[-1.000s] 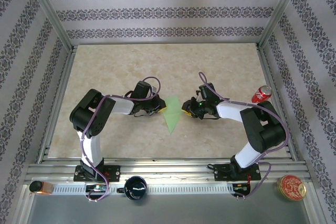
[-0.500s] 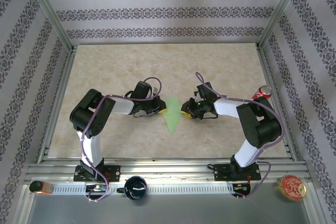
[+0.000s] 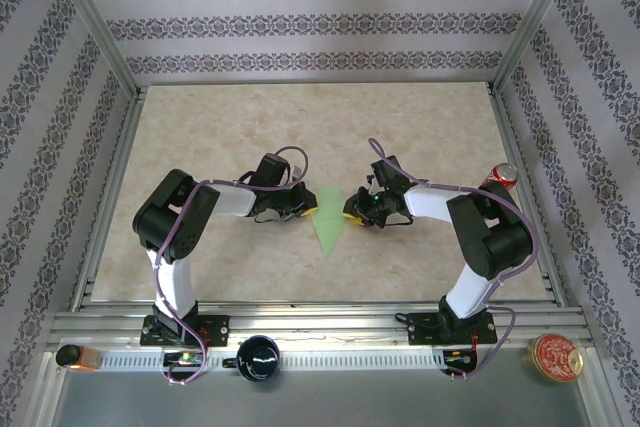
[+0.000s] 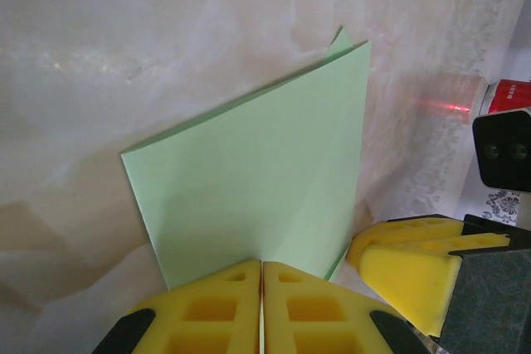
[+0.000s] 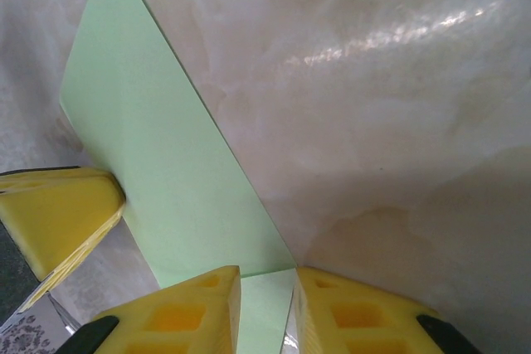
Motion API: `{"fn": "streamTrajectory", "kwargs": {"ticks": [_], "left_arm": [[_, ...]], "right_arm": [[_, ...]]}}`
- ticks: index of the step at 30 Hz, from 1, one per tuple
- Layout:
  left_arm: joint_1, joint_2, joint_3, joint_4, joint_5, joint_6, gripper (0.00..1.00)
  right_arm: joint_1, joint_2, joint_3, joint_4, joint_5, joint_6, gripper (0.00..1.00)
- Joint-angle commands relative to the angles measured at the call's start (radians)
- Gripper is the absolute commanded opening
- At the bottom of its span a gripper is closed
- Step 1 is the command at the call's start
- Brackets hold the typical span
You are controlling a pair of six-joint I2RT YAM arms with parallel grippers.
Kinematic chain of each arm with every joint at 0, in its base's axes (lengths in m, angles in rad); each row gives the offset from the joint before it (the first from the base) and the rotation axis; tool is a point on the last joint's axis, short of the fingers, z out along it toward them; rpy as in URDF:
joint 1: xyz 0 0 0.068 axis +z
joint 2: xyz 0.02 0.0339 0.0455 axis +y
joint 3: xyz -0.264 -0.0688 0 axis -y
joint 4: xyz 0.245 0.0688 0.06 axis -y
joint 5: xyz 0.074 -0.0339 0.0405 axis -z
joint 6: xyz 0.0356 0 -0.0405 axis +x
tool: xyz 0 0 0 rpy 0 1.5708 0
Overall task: Fold a paper plane with a square sheet of paper (pick it up from the middle)
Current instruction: Fold the wing for the fifth time at the center of the table.
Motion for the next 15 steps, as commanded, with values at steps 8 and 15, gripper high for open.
{"fn": "streamTrajectory", "kwargs": {"ticks": [8, 15], "left_arm": [[-0.002, 0.036, 0.002, -0.028, -0.007, 0.037, 0.08], [-0.002, 0.042, -0.023, -0.033, -0.019, 0.051, 0.06]], "right_arm": [[0.026, -0.017, 0.001, 0.108, -0.041, 0.018, 0.25], [-0.051, -0.017, 0.057, 0.016, 0.013, -0.098, 0.26]]}}
